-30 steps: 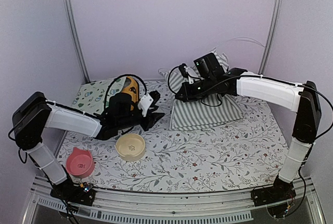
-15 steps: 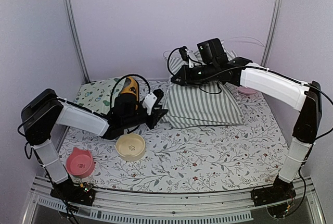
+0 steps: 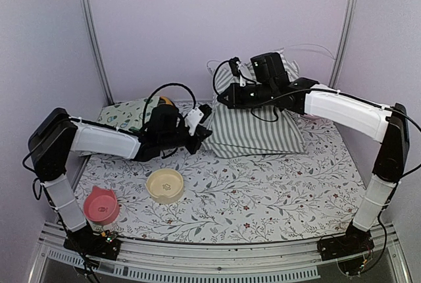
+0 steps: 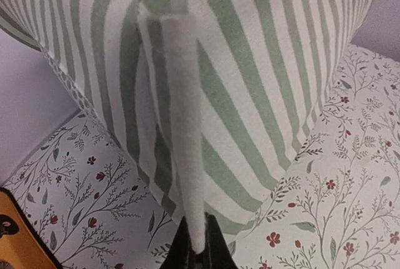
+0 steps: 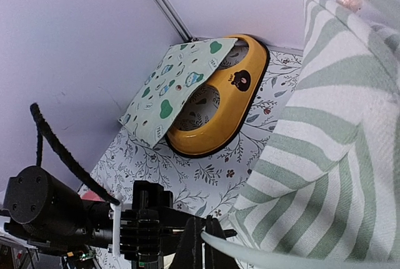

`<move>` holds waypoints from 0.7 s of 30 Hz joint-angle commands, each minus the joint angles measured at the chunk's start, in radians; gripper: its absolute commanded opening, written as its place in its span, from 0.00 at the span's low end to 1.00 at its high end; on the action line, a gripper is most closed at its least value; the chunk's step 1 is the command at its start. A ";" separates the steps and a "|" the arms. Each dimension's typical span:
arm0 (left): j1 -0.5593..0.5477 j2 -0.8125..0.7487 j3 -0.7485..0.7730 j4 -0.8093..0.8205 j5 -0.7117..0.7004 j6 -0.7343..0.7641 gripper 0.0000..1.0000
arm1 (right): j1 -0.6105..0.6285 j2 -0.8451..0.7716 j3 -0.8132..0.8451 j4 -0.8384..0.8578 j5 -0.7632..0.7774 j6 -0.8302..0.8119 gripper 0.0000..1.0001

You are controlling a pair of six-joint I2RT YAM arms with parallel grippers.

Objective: Set up the pet tent
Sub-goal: Adjust the tent at the center of the board.

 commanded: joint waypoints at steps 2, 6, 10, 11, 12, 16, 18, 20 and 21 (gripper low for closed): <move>-0.010 -0.110 0.139 -0.009 0.105 0.063 0.00 | 0.023 0.032 -0.154 0.053 0.104 0.007 0.00; -0.011 -0.136 0.168 -0.040 0.161 0.049 0.00 | 0.025 0.043 -0.173 0.055 0.220 -0.012 0.00; -0.001 -0.164 0.181 -0.038 0.202 0.011 0.00 | 0.052 0.053 -0.170 0.064 0.279 -0.041 0.00; 0.002 -0.173 0.184 -0.030 0.221 -0.003 0.00 | 0.063 0.056 -0.169 0.067 0.289 -0.049 0.00; 0.007 -0.181 0.186 -0.022 0.223 -0.012 0.00 | 0.073 0.060 -0.166 0.069 0.294 -0.054 0.00; 0.029 -0.179 0.230 -0.056 0.212 -0.026 0.00 | 0.095 0.063 -0.196 0.107 0.258 -0.062 0.00; 0.053 -0.178 0.243 -0.058 0.230 -0.058 0.00 | 0.105 0.061 -0.214 0.121 0.251 -0.066 0.00; 0.071 -0.182 0.248 -0.053 0.249 -0.085 0.00 | 0.117 0.068 -0.220 0.126 0.249 -0.085 0.00; 0.075 -0.181 0.256 -0.058 0.253 -0.092 0.00 | 0.124 0.073 -0.222 0.128 0.243 -0.095 0.00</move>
